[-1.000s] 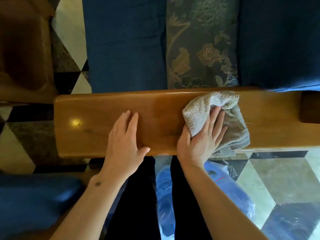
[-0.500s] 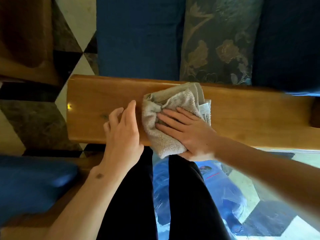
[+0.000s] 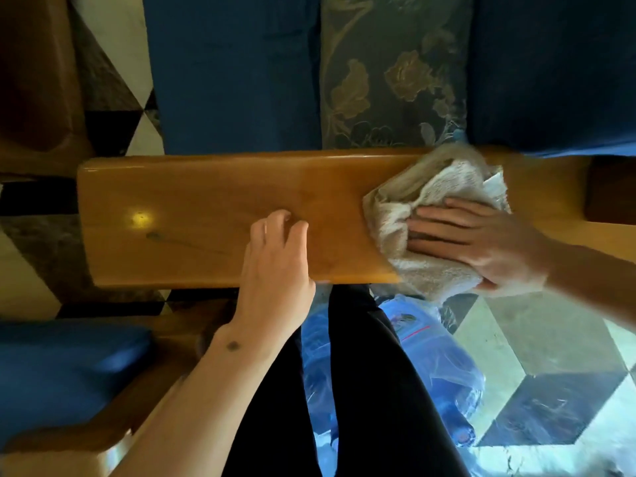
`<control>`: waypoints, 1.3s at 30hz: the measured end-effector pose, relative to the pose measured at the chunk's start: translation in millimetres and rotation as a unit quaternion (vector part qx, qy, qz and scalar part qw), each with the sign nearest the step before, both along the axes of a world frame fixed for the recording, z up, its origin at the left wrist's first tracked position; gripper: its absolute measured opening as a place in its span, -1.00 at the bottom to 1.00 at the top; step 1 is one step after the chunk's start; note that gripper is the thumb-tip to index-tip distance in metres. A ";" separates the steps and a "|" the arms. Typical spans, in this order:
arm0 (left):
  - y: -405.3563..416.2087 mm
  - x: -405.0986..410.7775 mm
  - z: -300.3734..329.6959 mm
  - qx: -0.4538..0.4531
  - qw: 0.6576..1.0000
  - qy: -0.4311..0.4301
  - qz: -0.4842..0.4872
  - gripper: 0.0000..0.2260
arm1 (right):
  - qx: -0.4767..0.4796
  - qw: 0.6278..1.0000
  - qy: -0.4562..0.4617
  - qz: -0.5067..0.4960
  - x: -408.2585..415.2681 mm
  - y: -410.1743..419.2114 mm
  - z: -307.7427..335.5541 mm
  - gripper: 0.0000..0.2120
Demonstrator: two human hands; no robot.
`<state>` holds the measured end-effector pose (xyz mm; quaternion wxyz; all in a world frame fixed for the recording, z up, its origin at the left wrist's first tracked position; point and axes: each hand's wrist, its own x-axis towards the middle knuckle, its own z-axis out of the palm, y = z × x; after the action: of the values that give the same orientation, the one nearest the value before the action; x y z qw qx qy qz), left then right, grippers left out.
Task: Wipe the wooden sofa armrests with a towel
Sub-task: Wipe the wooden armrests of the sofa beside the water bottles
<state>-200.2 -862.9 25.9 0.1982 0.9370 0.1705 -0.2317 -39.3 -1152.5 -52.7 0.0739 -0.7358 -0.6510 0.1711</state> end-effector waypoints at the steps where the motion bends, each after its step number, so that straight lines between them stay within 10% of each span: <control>1: -6.3 3.1 -0.3 -0.003 1.000 0.000 -0.001 -0.46 | -0.011 1.000 -0.006 -0.023 3.1 -14.7 -1.6 -0.36; 9: -27.2 12.7 -8.4 -0.003 0.999 0.012 -0.048 -0.44 | -0.010 0.937 -0.039 -0.346 -37.4 -97.0 -0.4 -0.25; 17: -18.9 -5.3 -18.9 -0.003 0.999 -0.035 0.004 -0.52 | 0.052 0.685 -0.031 -0.726 -120.4 37.3 -5.1 -0.25; 23: 32.8 -47.4 -24.0 0.000 0.994 -0.071 0.086 -0.59 | 0.020 0.732 -0.023 -0.680 -152.2 132.0 -8.0 -0.24; 31: 174.9 -123.5 -40.1 0.014 0.962 -0.044 0.268 0.11 | 0.061 0.799 0.017 -0.598 -204.8 289.8 -5.3 -0.31; 35: 199.2 -150.4 -53.2 -0.140 0.919 -0.071 0.362 -0.19 | 0.040 0.819 0.030 -0.572 -223.1 356.1 -1.2 -0.26; 39: 205.6 -161.8 -57.9 -0.180 0.860 -0.144 0.456 -0.51 | 0.017 0.920 0.044 -0.388 -238.3 396.7 0.5 -0.24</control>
<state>-362.0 -657.3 -32.0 0.4695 0.7256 0.5030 -0.0043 -277.5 -755.8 -52.3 0.1754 -0.9213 -0.3130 0.1498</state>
